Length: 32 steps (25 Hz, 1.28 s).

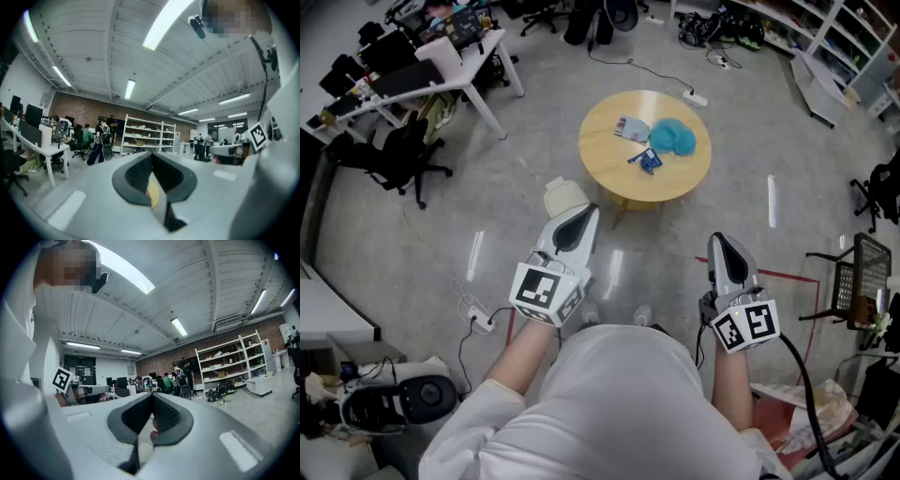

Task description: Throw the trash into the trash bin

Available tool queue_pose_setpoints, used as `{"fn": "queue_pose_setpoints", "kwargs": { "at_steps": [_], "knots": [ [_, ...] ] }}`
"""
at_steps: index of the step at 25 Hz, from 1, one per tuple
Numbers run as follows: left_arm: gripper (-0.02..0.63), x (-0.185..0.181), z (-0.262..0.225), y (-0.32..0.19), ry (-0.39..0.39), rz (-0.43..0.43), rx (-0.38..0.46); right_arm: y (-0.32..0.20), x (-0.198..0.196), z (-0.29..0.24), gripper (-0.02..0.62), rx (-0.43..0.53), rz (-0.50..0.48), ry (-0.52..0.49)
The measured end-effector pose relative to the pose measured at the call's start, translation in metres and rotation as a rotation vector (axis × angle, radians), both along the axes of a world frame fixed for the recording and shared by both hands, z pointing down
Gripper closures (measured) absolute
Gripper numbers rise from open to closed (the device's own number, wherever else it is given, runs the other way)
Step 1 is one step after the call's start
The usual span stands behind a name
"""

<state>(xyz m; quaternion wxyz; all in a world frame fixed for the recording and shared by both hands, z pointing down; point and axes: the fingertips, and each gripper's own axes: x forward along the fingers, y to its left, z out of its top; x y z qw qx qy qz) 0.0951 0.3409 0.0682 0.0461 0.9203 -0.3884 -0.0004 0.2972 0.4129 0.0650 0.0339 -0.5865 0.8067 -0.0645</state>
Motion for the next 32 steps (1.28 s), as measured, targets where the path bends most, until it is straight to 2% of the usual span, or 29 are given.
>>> {"fn": "queue_pose_setpoints", "kwargs": {
  "at_steps": [17,24,32],
  "knots": [
    [0.6,0.001,0.005,0.0,-0.009,-0.008,-0.003,-0.004,-0.004,-0.001,0.594,0.003,-0.039,-0.023],
    [0.601,0.013,0.001,0.007,-0.007,-0.032,0.004,0.001,0.019,-0.006,0.594,0.028,-0.055,-0.052],
    [0.601,0.042,-0.001,0.018,-0.006,-0.056,0.033,0.003,0.048,-0.001,0.594,0.039,-0.087,-0.017]
  ]
}}
